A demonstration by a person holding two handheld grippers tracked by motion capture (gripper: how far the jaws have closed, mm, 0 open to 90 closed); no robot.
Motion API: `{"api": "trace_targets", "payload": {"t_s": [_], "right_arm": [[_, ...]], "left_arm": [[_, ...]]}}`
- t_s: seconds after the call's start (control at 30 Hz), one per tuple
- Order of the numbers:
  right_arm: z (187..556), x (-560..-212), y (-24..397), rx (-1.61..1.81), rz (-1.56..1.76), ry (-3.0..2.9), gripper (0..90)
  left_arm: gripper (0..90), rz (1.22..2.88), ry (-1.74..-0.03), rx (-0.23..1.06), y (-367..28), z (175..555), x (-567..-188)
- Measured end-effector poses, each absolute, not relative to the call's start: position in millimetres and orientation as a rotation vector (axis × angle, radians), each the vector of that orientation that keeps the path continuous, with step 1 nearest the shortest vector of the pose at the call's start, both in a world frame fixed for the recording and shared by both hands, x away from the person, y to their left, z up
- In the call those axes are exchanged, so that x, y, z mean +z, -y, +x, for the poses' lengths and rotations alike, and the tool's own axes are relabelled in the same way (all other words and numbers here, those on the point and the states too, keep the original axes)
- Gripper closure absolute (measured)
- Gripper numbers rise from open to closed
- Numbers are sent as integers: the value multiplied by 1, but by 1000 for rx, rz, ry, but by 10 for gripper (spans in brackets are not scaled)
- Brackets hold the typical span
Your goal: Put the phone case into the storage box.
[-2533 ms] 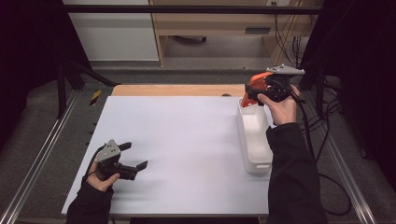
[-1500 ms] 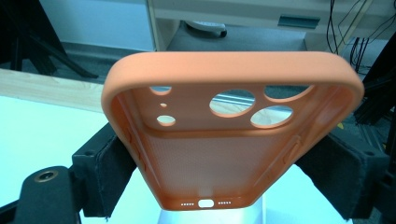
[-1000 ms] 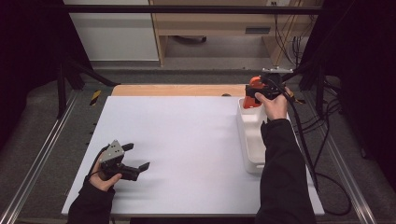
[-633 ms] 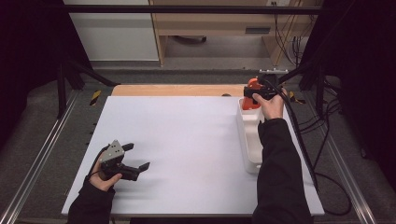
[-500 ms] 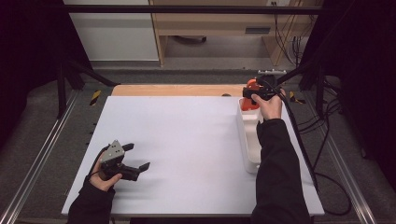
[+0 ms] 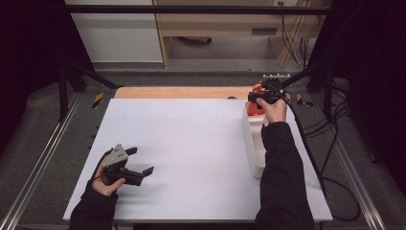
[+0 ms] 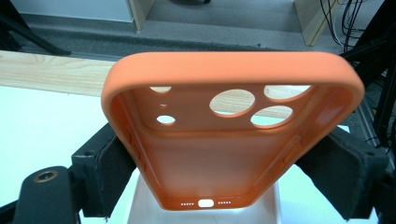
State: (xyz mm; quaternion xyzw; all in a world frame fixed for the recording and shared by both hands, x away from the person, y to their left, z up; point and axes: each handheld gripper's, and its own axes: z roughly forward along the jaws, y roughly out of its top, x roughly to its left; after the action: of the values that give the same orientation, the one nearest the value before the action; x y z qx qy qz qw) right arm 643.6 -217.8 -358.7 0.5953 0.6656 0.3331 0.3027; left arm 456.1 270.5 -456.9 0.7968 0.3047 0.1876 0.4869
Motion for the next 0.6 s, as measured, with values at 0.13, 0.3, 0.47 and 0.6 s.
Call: {"api": "trace_targets", "payload": {"t_s": [0.13,0.3,0.47,0.6], "right_arm": [[646,-363,216,867,1576,-1773,153],[650,-370,214,853,1585,-1780,153],[652,-375,214,835,1589,-1788,153],[652,-379,212,833,1591,-1788,153]], "left_arm": [[0,1940,-740,456,-270,456,-457],[0,1944,-740,455,-270,456,-458],[0,1944,-741,454,-270,457,-458],[0,1947,-740,455,-270,457,-458]]}}
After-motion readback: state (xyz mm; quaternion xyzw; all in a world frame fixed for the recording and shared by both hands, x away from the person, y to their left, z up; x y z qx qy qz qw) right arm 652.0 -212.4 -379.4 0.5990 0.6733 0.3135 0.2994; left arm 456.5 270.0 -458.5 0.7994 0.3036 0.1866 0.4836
